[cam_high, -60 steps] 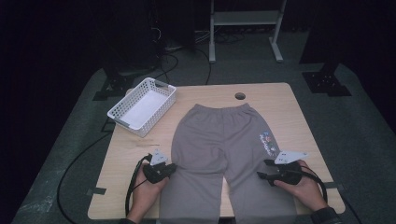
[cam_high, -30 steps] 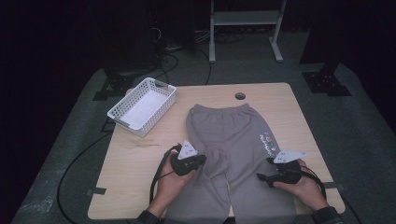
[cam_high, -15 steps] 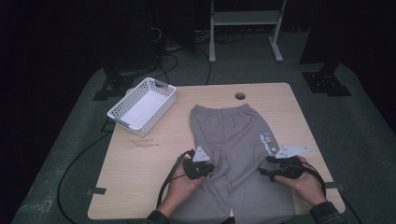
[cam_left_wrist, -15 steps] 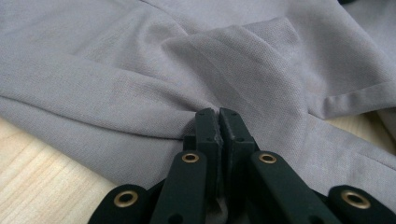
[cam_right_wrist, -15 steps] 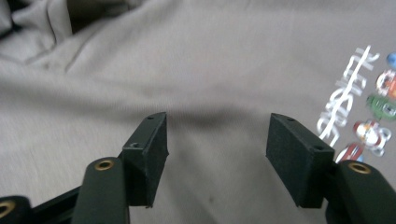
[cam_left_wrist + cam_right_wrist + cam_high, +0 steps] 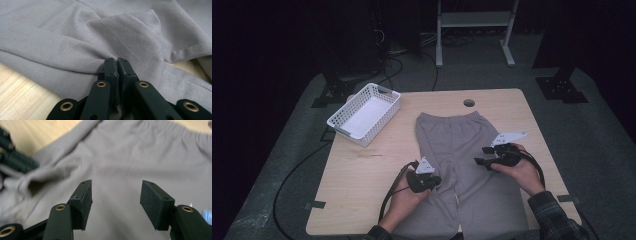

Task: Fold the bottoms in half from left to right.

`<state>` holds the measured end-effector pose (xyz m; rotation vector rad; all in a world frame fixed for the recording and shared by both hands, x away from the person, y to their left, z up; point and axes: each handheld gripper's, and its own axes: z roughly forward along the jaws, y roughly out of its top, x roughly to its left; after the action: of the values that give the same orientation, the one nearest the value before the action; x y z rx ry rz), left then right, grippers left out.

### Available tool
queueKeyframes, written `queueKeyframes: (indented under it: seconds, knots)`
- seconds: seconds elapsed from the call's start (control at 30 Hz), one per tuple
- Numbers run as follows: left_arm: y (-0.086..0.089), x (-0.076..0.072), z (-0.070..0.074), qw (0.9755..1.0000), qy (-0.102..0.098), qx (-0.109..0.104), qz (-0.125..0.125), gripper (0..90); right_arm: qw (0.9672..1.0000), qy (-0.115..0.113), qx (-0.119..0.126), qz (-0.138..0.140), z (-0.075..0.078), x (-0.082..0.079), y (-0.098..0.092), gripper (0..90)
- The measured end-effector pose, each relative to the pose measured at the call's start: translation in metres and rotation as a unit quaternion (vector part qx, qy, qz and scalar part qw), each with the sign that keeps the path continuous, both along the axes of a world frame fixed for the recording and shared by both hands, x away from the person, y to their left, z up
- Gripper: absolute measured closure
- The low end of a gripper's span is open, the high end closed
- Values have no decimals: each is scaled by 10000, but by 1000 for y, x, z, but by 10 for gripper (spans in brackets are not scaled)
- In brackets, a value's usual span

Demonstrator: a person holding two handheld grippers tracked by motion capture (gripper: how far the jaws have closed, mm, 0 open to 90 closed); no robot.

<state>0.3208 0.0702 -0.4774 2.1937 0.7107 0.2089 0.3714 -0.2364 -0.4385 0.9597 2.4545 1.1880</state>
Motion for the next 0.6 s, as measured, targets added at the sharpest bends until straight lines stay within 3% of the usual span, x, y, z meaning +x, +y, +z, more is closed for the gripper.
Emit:
queueKeyframes:
  seconds: [0.4, 0.6]
  knots:
    - [0, -2, -1, 10000, 4, -68, -25, 860, 9996, -119, 226, 131, 29, 56, 51, 436]
    - [-1, -3, -1, 10000, 4, -70, -52, 861, 9989, -79, 395, 240, 29, 81, 84, 443]
